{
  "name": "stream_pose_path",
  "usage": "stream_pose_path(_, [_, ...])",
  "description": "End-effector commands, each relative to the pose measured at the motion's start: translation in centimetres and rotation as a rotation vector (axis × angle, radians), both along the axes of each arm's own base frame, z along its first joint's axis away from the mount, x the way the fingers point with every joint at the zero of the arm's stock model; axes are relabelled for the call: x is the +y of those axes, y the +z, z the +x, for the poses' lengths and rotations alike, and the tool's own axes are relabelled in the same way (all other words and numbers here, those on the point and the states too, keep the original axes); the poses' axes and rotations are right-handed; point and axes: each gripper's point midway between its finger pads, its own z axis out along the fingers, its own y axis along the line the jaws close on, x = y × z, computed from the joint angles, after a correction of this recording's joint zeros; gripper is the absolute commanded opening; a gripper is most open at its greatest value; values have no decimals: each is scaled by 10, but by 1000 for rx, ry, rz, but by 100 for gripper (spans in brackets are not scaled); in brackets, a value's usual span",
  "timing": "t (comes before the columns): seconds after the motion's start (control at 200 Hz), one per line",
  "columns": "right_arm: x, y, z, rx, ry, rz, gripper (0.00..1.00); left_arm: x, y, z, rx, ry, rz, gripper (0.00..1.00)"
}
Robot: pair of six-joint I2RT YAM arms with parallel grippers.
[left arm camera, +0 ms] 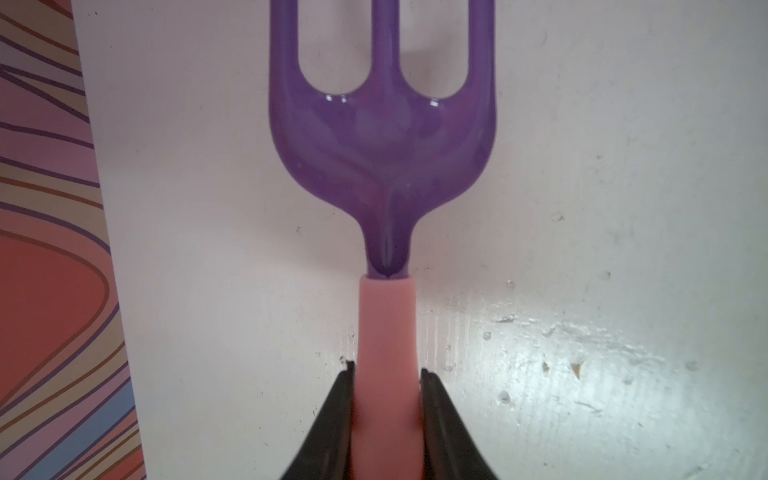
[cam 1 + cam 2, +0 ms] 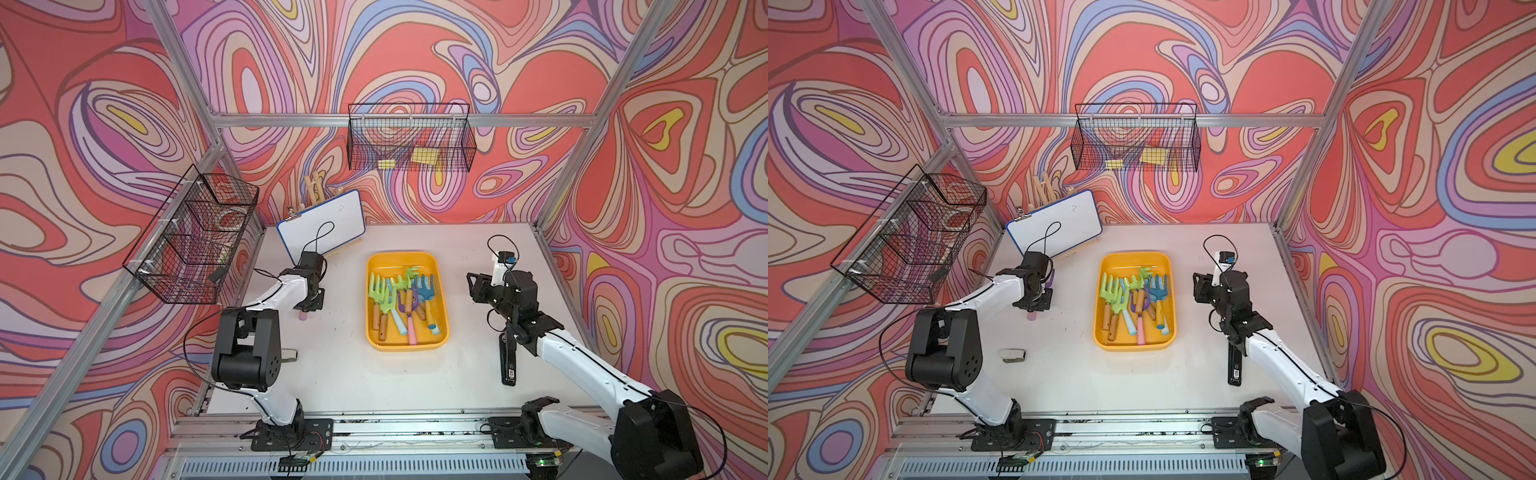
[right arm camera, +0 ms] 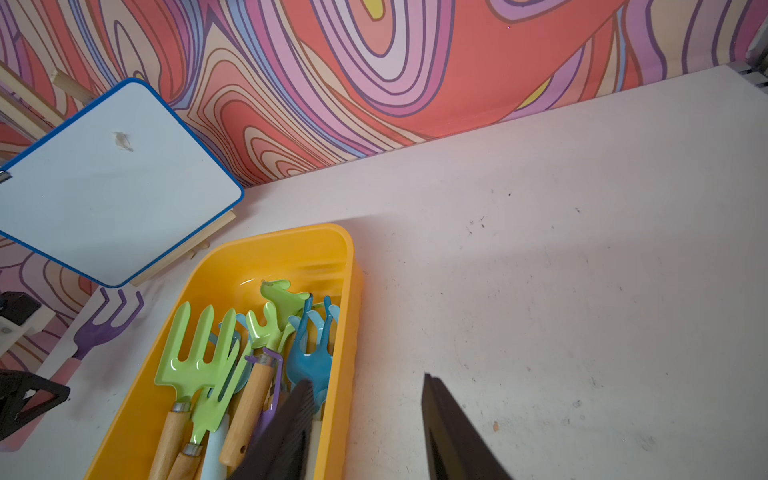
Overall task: Take the hand rake out of the storage box
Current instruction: Place the rake at the center of the board.
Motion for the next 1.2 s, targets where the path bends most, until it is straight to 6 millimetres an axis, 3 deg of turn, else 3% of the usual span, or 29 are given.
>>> stream_pose_path(0.0, [2,12,4,-24,2,18,47,1,-2,6,-25,-1,-20,11])
stream_pose_path(1.197, [-1,8,-4,-29,3,12,47,14,-39,-10,138,34,20,28])
